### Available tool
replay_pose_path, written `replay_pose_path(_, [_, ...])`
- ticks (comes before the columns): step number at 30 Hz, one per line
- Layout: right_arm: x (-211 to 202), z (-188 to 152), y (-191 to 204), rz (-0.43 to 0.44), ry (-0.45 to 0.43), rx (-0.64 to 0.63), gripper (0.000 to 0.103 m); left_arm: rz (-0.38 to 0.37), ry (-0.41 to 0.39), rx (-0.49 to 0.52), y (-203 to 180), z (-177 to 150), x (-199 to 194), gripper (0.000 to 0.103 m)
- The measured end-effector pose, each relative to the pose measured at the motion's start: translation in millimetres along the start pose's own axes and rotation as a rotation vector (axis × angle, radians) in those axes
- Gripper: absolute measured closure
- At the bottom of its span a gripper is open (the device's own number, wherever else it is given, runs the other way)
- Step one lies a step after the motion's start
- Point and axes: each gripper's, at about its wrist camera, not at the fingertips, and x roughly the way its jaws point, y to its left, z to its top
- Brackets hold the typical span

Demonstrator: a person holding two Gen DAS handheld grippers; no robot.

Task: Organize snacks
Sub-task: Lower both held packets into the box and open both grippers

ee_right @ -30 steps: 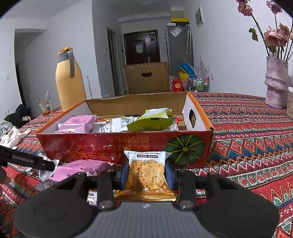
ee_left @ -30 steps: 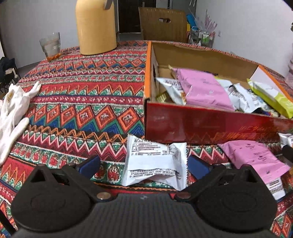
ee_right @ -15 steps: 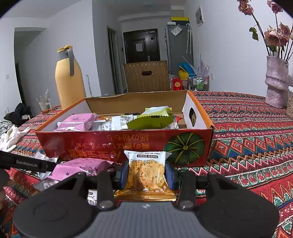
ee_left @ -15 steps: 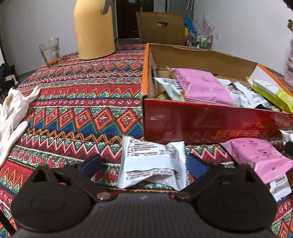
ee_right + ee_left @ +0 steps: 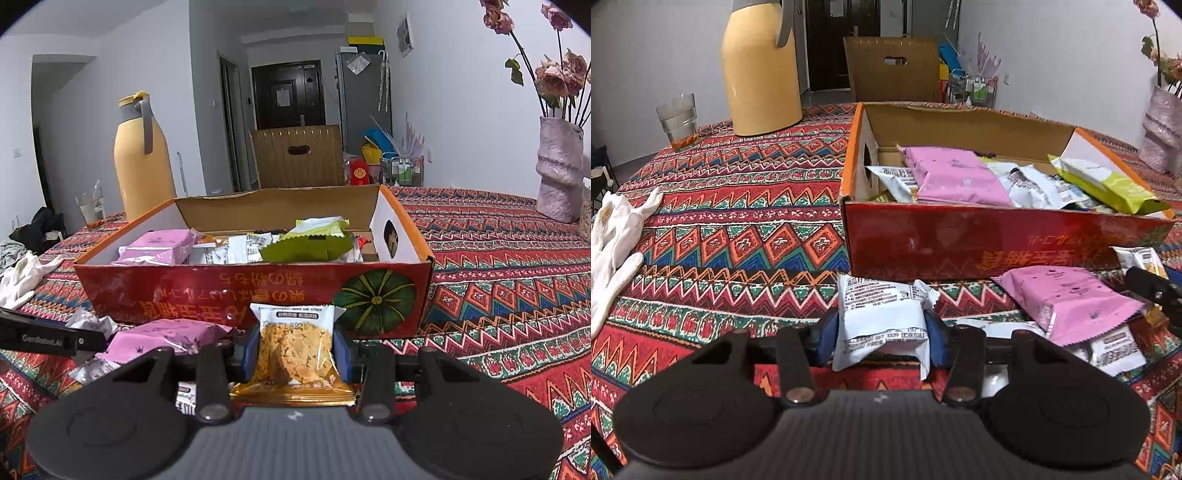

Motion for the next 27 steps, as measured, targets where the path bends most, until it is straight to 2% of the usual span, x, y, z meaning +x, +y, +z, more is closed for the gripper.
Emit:
replay_pose_path(14, [-30,-2,2,0.006,-0.044,-0.033,0.063,-0.039,-0.102,-0.052,1,2,-44,0.054])
replay_pose_path(27, [-63,22,12,0.024,-0.143,-0.063,0.063,-0.079,-0.221,-0.061,-14,32,-74,0.054])
